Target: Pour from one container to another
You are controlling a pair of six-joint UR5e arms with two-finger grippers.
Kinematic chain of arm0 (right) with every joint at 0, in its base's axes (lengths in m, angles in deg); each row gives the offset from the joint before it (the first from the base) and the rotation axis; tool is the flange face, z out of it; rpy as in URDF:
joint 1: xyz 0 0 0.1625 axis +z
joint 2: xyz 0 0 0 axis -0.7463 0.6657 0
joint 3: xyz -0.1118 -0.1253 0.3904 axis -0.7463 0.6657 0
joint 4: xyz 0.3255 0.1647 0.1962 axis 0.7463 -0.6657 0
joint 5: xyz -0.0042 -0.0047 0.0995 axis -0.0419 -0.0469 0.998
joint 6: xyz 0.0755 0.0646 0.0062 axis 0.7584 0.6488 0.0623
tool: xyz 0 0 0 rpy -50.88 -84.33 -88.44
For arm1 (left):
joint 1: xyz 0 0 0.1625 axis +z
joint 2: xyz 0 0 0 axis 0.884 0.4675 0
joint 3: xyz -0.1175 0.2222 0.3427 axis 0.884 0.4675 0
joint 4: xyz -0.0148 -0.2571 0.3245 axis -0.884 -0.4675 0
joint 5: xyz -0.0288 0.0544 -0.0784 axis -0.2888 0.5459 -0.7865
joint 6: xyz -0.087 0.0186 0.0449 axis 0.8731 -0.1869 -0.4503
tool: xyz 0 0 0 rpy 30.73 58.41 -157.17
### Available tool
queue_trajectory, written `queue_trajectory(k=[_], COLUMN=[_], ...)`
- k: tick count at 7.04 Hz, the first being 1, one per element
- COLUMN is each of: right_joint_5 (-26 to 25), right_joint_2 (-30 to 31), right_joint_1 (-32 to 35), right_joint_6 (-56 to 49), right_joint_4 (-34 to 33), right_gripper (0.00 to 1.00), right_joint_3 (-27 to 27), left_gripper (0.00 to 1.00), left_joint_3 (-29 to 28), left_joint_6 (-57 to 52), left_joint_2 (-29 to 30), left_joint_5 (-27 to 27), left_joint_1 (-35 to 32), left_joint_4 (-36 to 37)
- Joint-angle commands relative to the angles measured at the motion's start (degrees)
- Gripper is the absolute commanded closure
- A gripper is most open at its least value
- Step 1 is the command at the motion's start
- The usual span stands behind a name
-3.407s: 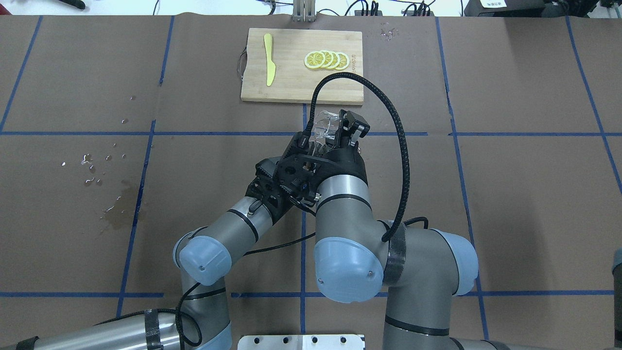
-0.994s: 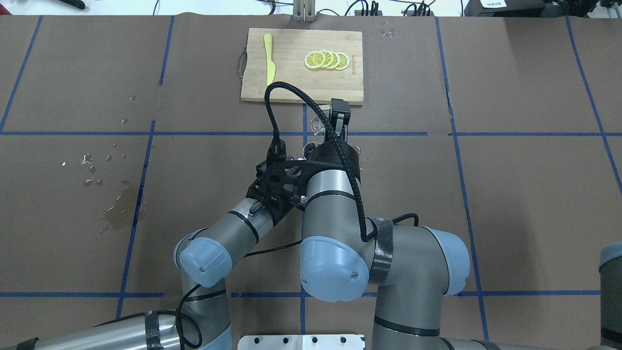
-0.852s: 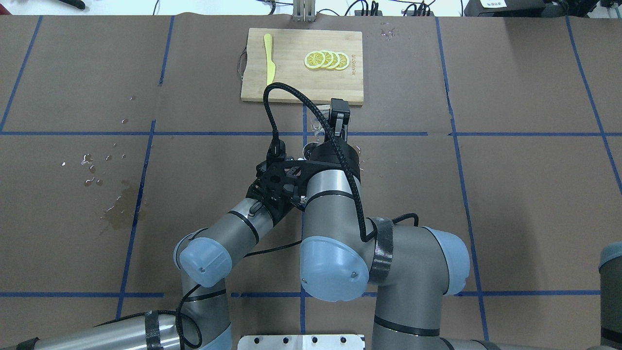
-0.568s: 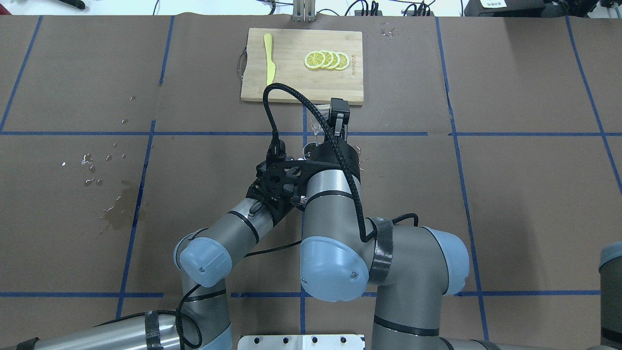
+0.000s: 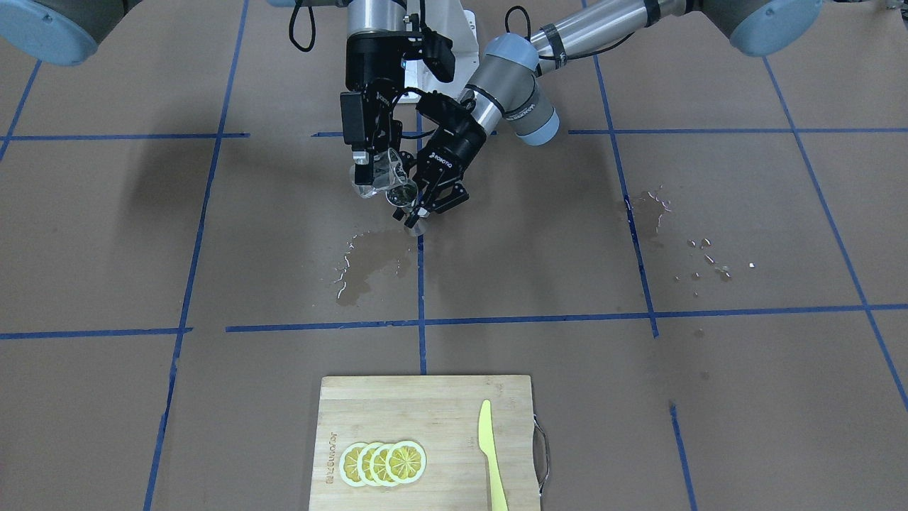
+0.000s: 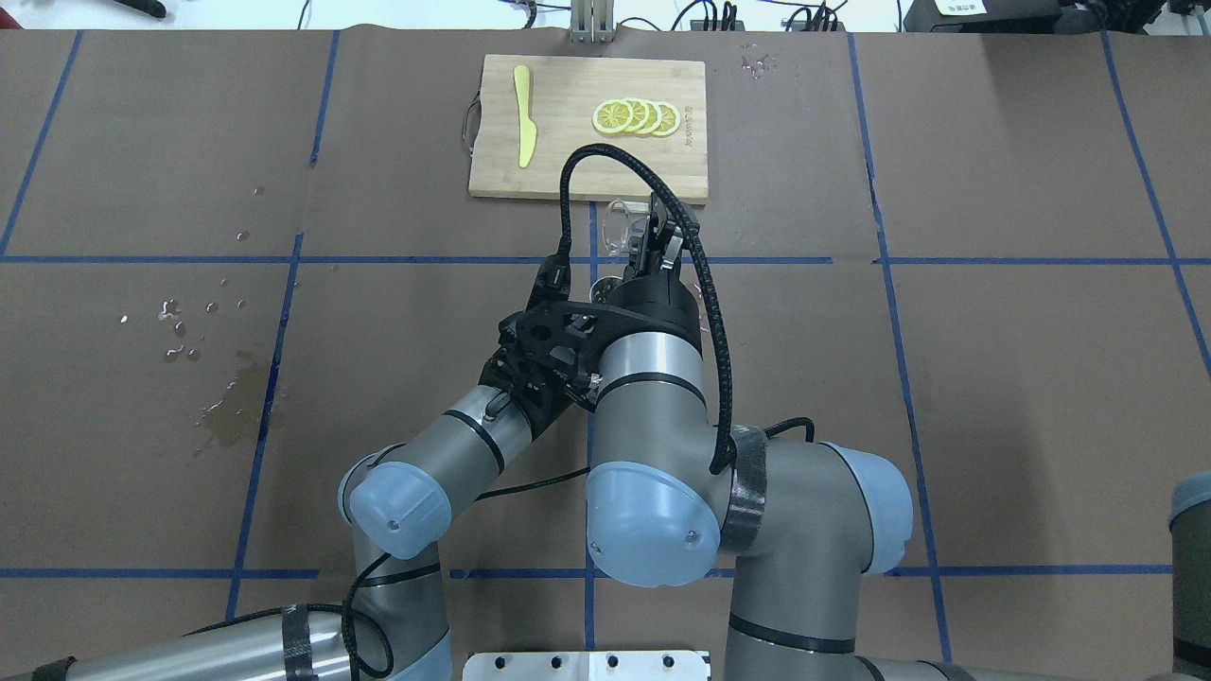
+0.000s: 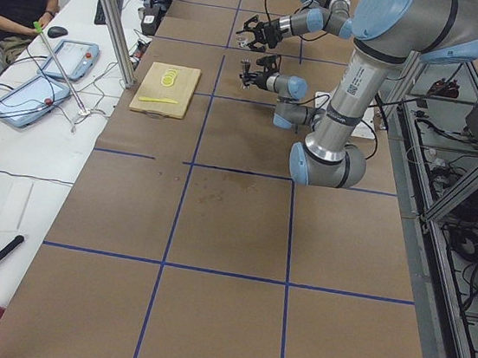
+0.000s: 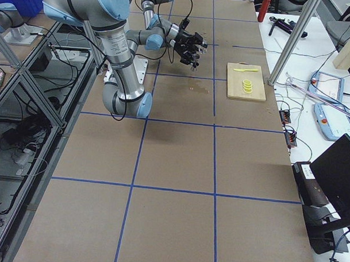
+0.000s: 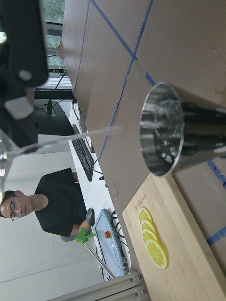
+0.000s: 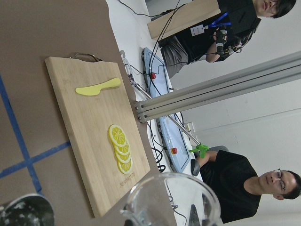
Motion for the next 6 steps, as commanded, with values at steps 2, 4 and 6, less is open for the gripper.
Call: queue_trajectory(k=[2,4,6], right_joint_5=[1.0,5.3,5.4], right_joint_2=[4.9,11.4,19.1], right_joint_1=[0.4,0.8,0.8], right_joint_6=[24.7,36.1,43.4], right_joint_4=[7.8,8.0,17.4], right_gripper=[1.00,1.00,1.00], right_joint_3=[-2.8,-10.3,-10.5], left_gripper=[1.00,1.00,1.00], left_joint_3=[1.2,4.0,9.3], left_joint_6=[0.0,0.0,0.2], left_joint_2=[-0.6,-4.3,-9.6], left_joint_5=[1.0,4.9,5.0], left_joint_1=[0.0,0.3,0.4], left_joint_4=[0.0,0.0,0.0])
